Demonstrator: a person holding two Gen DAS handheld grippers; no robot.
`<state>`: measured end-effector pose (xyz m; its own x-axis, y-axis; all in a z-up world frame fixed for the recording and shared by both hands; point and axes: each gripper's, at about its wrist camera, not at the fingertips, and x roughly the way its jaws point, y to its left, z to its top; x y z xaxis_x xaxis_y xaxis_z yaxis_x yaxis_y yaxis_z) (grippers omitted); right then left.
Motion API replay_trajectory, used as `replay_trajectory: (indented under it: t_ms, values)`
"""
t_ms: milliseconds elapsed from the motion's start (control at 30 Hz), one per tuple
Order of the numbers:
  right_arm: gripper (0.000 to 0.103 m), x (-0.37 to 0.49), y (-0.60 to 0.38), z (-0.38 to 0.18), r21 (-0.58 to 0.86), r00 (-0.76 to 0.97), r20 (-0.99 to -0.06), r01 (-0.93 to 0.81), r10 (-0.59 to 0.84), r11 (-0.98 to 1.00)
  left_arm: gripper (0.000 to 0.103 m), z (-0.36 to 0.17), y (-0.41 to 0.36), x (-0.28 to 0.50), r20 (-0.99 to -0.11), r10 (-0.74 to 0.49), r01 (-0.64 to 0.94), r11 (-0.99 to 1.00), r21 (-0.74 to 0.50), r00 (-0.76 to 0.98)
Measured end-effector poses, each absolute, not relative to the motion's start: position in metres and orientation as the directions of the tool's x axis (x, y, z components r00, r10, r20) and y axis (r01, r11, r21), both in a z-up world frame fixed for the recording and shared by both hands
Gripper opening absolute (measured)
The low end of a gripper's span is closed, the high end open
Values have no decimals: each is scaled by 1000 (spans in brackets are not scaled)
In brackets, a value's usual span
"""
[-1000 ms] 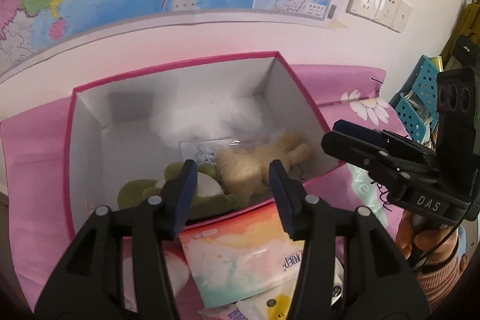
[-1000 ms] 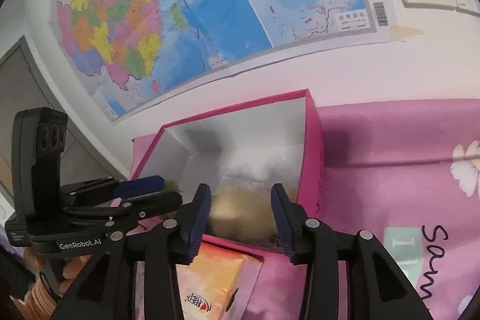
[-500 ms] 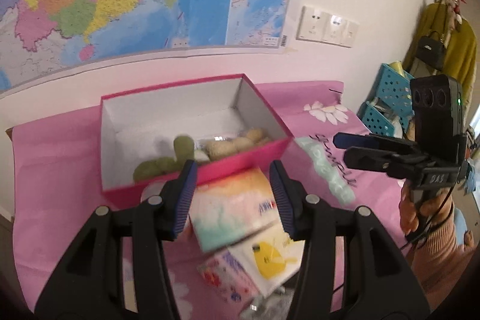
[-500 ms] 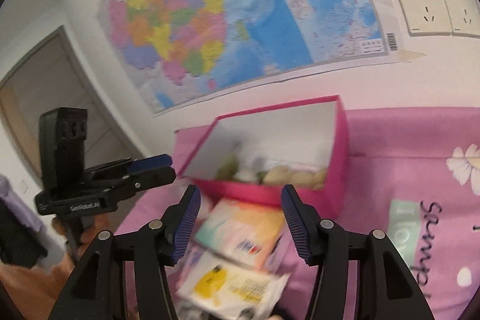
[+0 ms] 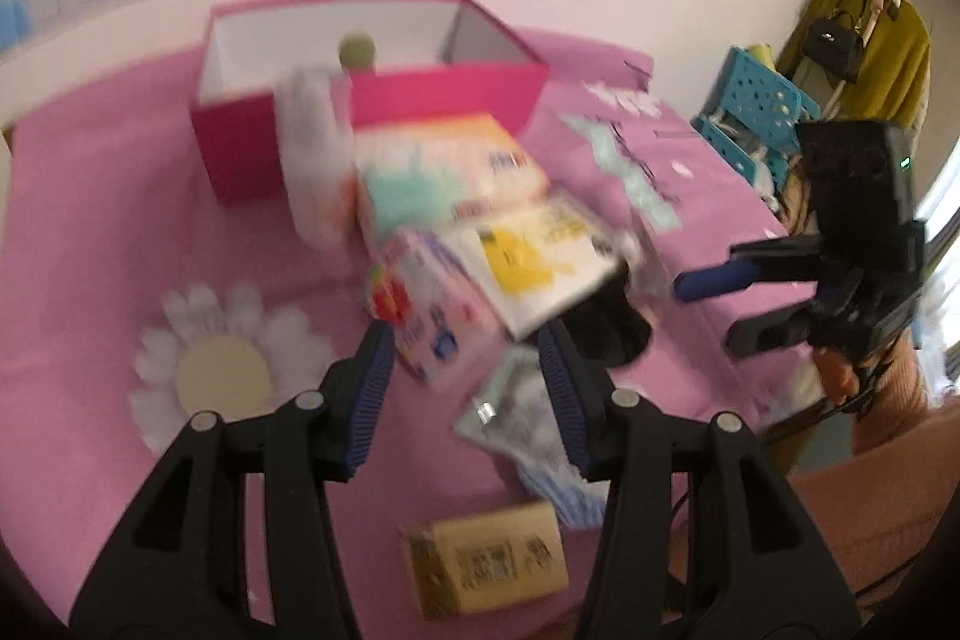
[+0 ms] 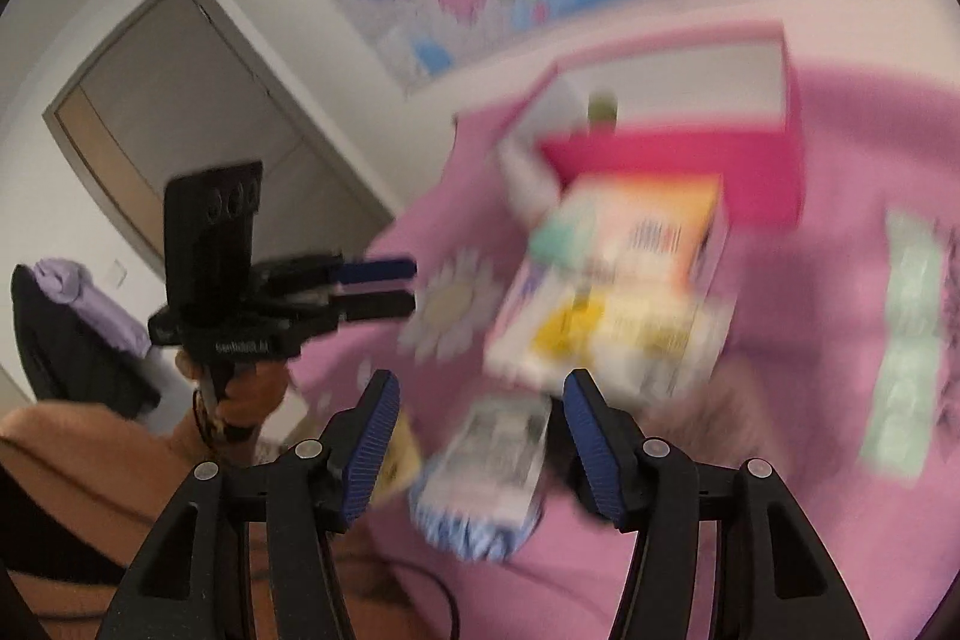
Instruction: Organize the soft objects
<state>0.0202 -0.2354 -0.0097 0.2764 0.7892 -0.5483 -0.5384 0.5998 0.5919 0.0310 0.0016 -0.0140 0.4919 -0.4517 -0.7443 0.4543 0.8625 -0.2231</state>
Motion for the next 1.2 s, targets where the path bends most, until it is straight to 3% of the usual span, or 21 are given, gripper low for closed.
replay_trajectory:
  t_ms: [133, 333, 733, 800, 933, 1133, 1200]
  values:
    - [58, 4, -221, -49, 639, 179, -600, -480, 780, 601, 52, -37, -2, 21, -775, -452, 449, 859, -246, 441]
    - [58, 5, -208, -81, 695, 136, -602, -395, 787, 601, 52, -65, -7, 15, -805, -476, 447, 842, -302, 353]
    - [57, 8, -179, -64, 629, 268, -586, -444, 765, 638, 52, -87, -9, 17, -798, -539, 445, 805, -393, 270]
    - [53, 12, -175, -66, 637, 270, -577, -442, 771, 632, 52, -87, -11, 18, -796, -543, 445, 803, -397, 268]
    - [25, 20, -162, -77, 614, 268, -615, -429, 742, 663, 52, -85, -6, 19, -800, -530, 440, 812, -384, 281]
    - [22, 12, -162, -67, 559, 294, -601, -510, 743, 654, 52, -75, 8, 25, -788, -521, 439, 823, -361, 329]
    - [19, 7, -157, -57, 513, 304, -596, -568, 743, 644, 60, -70, 8, 26, -770, -549, 470, 801, -371, 327]
